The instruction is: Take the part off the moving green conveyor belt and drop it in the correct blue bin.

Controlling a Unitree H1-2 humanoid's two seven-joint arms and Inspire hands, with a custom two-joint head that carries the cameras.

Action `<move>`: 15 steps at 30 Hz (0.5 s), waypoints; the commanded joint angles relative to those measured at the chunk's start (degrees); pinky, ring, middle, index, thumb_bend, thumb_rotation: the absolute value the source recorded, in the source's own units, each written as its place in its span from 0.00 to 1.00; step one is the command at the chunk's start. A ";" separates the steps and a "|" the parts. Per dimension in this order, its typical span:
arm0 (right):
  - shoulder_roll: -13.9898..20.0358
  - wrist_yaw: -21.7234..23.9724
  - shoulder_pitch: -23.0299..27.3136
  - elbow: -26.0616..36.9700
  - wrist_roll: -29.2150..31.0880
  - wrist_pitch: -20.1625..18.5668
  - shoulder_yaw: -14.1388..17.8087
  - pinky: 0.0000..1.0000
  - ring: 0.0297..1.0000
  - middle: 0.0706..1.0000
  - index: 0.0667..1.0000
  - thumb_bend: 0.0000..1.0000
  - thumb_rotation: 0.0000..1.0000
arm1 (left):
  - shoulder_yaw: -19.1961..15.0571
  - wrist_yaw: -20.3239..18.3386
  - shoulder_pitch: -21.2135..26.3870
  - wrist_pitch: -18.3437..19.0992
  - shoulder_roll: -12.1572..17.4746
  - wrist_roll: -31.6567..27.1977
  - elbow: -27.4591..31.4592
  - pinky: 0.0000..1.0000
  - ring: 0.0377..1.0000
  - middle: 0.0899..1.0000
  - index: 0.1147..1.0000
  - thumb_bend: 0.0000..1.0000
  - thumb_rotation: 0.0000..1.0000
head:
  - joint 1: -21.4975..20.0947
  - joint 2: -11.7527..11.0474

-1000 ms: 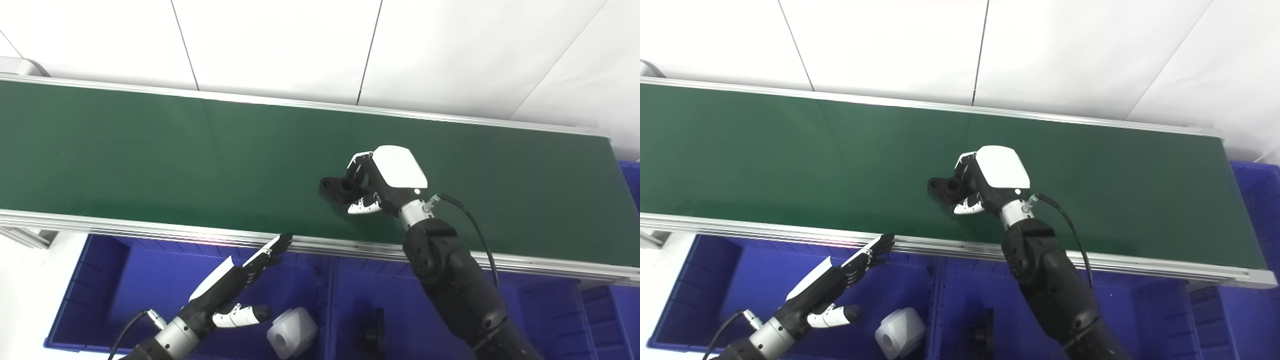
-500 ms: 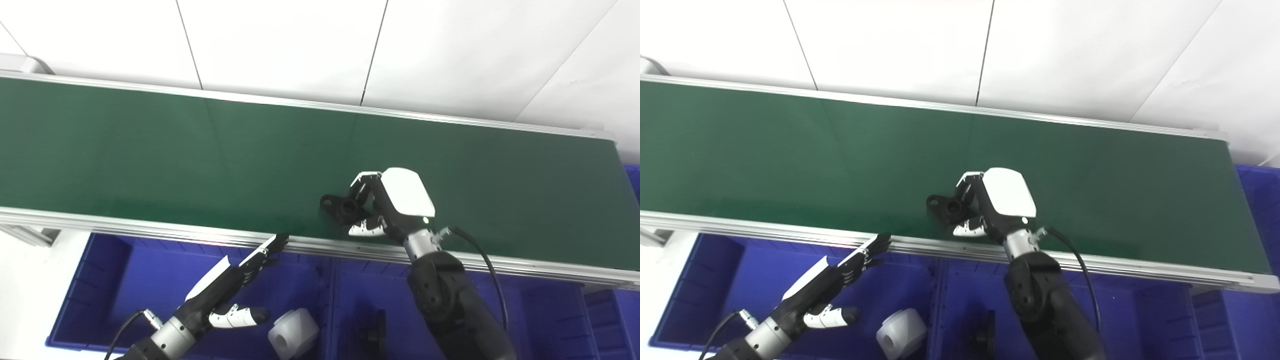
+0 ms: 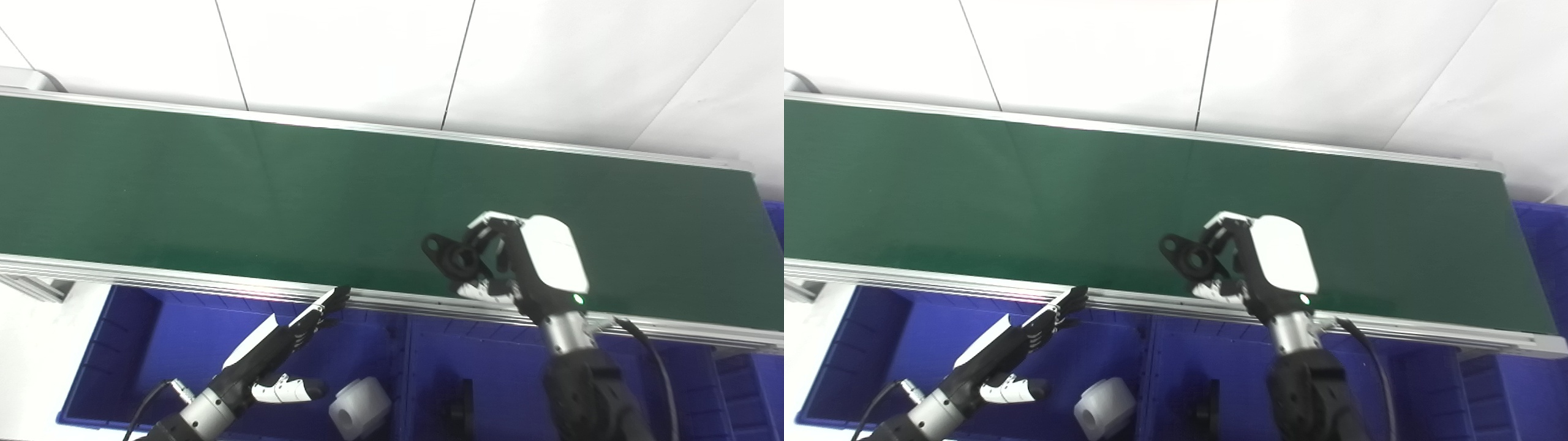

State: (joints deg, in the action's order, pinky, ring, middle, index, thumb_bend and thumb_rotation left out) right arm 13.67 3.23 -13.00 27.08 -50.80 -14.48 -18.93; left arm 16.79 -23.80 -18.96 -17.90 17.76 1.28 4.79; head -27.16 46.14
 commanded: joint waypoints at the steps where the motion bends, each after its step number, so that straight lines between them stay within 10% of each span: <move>1: 0.79 1.00 -1.77 3.41 -0.94 1.63 0.28 0.19 0.23 0.43 0.45 0.53 0.00 | -0.52 0.01 0.19 -1.55 0.99 -0.40 2.10 0.94 0.99 1.00 1.00 0.75 0.75 | -0.11 0.28; 15: 5.04 16.30 -7.92 3.49 -3.73 0.57 -1.90 0.13 0.18 0.43 0.45 0.53 0.00 | -1.42 0.12 0.33 1.17 1.76 -1.03 4.36 0.93 0.97 1.00 1.00 0.75 0.71 | -1.38 1.98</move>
State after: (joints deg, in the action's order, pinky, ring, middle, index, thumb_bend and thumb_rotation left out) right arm 17.81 17.65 -21.44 29.96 -53.53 -14.48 -20.47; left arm 15.92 -23.79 -18.84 -16.44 18.77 1.44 7.28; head -28.30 47.72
